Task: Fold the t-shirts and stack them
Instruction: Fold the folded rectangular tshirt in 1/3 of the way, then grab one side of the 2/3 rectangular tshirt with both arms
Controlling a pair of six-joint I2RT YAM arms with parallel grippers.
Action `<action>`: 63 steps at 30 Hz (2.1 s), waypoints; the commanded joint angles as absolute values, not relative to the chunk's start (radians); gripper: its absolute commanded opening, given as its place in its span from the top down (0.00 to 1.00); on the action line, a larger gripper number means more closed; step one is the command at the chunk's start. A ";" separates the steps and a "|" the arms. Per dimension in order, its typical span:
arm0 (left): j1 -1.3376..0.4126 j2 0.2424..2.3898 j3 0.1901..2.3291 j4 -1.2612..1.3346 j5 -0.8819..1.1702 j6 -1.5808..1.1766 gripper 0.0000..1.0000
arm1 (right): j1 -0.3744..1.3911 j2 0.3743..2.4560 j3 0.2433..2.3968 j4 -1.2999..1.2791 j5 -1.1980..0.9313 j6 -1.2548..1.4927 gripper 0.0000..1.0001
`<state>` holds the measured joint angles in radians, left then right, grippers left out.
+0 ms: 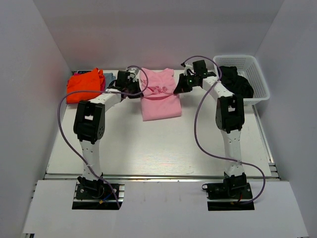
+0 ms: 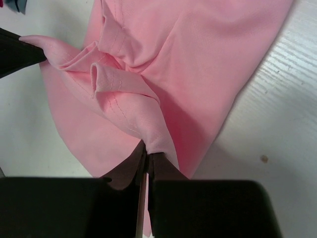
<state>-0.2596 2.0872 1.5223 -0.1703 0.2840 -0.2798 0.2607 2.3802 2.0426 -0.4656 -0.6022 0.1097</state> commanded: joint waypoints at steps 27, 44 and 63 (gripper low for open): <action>-0.232 1.855 1.226 0.138 0.653 -0.282 0.00 | 0.311 2.147 1.750 -0.270 -0.652 0.077 0.10; -0.337 2.029 1.189 0.190 0.767 -0.216 0.00 | 0.385 2.537 2.112 0.223 -0.657 0.432 0.10; -0.337 1.876 1.220 0.066 0.654 -0.195 0.00 | 0.359 2.273 1.907 0.279 -0.529 0.407 0.10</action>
<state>-0.3393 2.0052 1.1812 0.1043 0.6971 -0.1921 0.3630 2.4859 1.9549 0.2905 -0.5255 0.5362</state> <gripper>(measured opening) 0.994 0.904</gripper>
